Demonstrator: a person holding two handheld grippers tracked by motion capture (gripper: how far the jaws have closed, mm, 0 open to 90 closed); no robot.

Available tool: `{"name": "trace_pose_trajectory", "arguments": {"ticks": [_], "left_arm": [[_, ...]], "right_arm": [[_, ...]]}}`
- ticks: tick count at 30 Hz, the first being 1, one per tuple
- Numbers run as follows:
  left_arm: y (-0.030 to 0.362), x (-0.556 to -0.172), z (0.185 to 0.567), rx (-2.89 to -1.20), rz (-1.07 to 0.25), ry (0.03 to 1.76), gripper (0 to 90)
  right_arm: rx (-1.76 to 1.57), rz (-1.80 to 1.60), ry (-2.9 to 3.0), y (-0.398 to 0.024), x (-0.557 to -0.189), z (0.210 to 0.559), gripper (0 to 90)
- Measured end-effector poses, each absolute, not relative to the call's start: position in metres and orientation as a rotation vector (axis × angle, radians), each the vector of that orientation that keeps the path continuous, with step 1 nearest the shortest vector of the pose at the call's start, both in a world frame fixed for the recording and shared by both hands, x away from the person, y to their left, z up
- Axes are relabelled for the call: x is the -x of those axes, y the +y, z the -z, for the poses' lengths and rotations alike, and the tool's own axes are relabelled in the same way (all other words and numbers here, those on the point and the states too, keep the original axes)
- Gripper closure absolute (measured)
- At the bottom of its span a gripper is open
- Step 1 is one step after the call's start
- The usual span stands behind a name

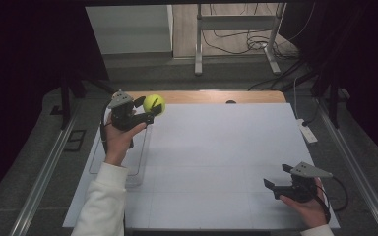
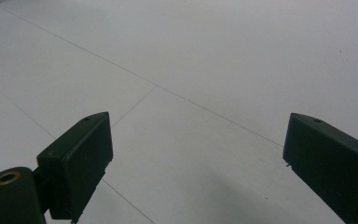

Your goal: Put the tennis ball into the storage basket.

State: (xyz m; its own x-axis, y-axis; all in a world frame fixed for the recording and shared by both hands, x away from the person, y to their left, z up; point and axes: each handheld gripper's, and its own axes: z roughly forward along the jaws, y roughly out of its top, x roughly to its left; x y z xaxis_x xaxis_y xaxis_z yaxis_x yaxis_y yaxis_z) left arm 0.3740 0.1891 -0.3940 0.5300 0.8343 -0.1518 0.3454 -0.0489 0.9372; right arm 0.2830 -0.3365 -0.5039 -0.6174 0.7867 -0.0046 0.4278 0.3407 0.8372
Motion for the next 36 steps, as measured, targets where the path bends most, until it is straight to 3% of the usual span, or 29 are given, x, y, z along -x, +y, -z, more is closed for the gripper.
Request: {"name": "trace_pose_trajectory", "arguments": {"ticks": [36], "left_arm": [[0.231,-0.387,0.41,-1.609,-0.632,1.192,27.7]], "right_arm": [[-1.068,-1.194,2.196,-0.336,-0.283,0.503,8.8]]}}
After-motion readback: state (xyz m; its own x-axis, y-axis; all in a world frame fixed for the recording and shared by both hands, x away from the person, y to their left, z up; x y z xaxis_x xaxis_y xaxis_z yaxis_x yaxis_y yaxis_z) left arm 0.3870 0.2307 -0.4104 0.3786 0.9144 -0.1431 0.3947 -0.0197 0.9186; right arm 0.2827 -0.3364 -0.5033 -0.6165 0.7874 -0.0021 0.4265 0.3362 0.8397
